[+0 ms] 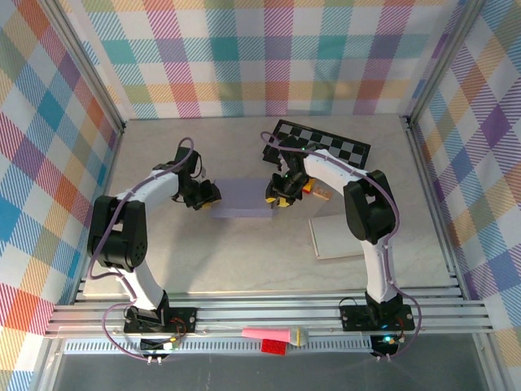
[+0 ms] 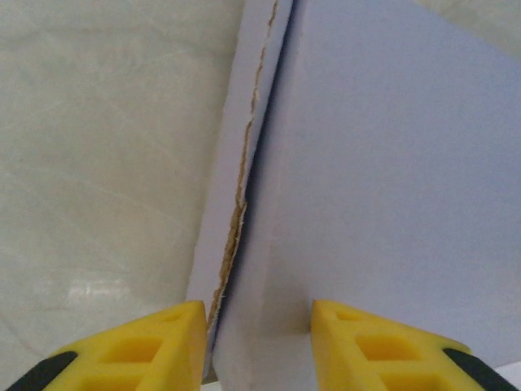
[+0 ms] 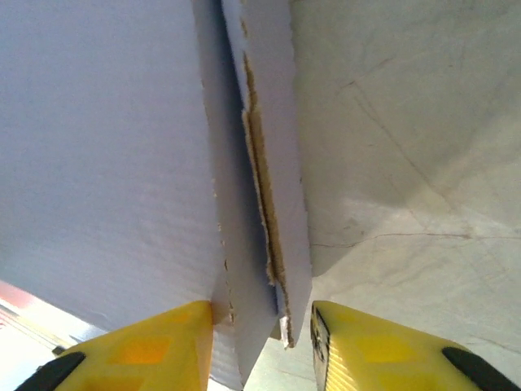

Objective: Fold the paper box

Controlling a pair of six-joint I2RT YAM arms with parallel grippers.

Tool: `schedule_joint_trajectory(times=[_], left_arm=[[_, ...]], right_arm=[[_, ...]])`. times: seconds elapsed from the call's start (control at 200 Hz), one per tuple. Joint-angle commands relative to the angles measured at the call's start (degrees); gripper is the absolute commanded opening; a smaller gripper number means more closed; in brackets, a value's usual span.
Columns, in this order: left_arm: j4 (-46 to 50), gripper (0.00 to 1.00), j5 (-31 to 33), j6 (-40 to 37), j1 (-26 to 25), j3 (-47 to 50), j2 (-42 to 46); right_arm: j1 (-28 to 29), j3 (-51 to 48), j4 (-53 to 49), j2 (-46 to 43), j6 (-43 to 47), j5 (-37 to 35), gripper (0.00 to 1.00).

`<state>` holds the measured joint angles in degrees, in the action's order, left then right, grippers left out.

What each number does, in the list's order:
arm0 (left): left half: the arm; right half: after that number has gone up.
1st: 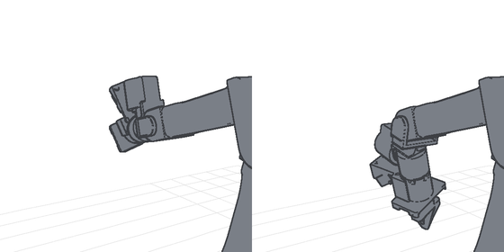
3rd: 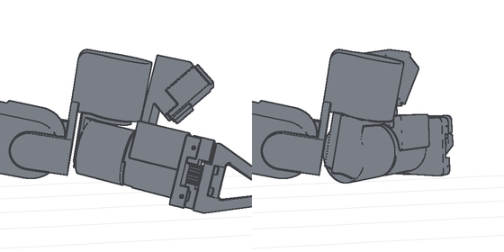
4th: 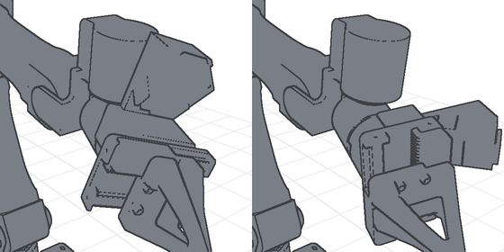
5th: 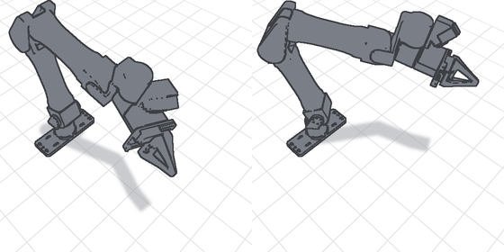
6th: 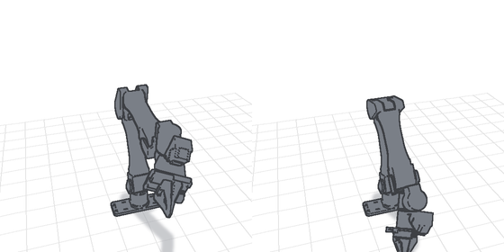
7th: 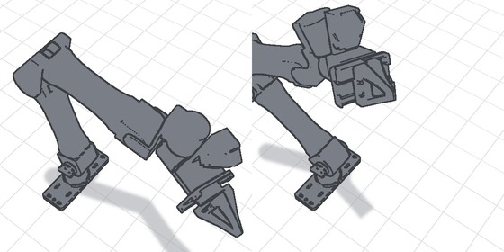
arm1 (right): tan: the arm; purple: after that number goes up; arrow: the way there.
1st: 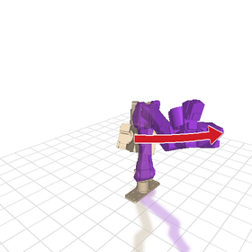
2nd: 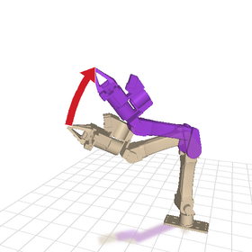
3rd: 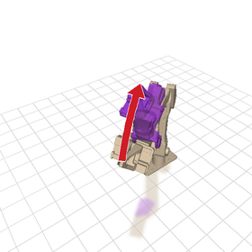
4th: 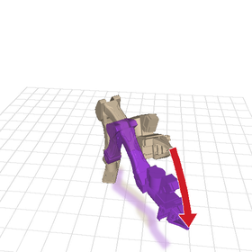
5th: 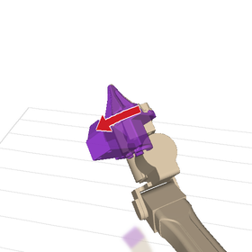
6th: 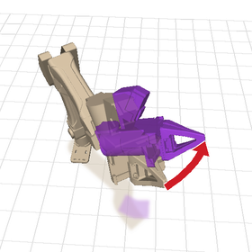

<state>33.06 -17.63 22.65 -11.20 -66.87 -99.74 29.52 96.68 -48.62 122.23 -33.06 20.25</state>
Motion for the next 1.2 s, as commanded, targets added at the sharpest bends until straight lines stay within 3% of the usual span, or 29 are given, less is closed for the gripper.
schedule_joint_trajectory(times=[0.0, 0.52, 1.195], left_arm=[[3.18, 0.39, 2.41, -1.14, -0.39, 0.61, 2.16], [-0.67, 0.38, 0.93, -1.18, -1.78, 2.35, -0.42], [-5.72, 0.28, -2.62, -0.60, -2.49, 4.89, -0.14]], right_arm=[[-0.43, 1.81, -3.91, 1.77, 3.89, -2.84, 0.40], [-0.43, 3.34, -4.44, 3.45, 5.90, -3.17, 0.43], [-0.34, 3.50, -0.17, 5.56, 6.53, 1.99, 0.37]])
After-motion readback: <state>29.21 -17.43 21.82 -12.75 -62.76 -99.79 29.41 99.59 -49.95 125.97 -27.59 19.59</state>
